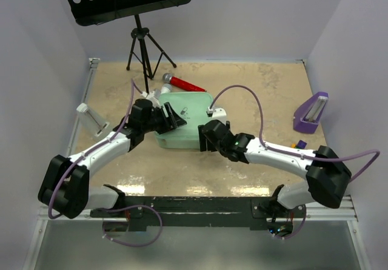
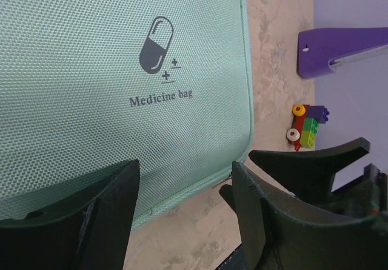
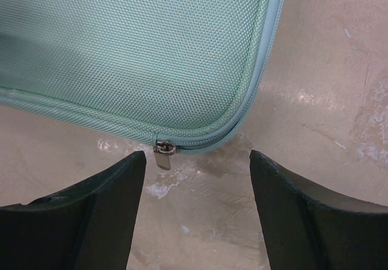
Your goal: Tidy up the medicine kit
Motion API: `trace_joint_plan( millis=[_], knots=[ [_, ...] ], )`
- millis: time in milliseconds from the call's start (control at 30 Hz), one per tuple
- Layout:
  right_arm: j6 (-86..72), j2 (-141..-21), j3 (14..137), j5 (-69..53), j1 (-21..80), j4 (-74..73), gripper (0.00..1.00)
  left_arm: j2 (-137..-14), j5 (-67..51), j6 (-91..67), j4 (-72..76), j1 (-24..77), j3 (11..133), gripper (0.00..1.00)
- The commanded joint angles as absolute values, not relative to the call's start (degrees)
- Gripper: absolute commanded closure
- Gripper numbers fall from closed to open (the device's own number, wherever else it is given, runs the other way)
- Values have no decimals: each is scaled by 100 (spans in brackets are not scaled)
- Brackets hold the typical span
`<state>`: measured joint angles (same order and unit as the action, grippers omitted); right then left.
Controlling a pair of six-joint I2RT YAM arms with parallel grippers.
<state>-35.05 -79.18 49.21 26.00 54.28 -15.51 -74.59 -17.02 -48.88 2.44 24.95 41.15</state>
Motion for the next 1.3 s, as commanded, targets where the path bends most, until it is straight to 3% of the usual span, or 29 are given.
trace_joint_plan(
  millis=[0, 200, 533, 800, 1033, 1267],
  knots=[
    [-3604, -8314, 5282, 2663, 5458, -1415, 28, -7462, -1855, -4975, 721, 2531, 4289, 34],
    [-3963, -8552, 5379, 3101, 5449, -1704, 28, -7646, -1705, -4773, 528, 2531, 4237, 34],
    [-4684, -7867, 5212, 3840, 5265, -2689, 30, -8130, -1644, -4483, 325, 2514, 4008, 37],
    [-3693, -7198, 5115, 3174, 5484, -1899, 29, -8112, -1643, -4359, 352, 2496, 3982, 37],
    [-3304, -7426, 5264, 2822, 5511, -1617, 27, -7998, -1644, -4272, 255, 2496, 3955, 37],
    [-3507, -8207, 5791, 3348, 5511, -1801, 28, -7936, -1573, -4271, 273, 2496, 3771, 37]
  ],
)
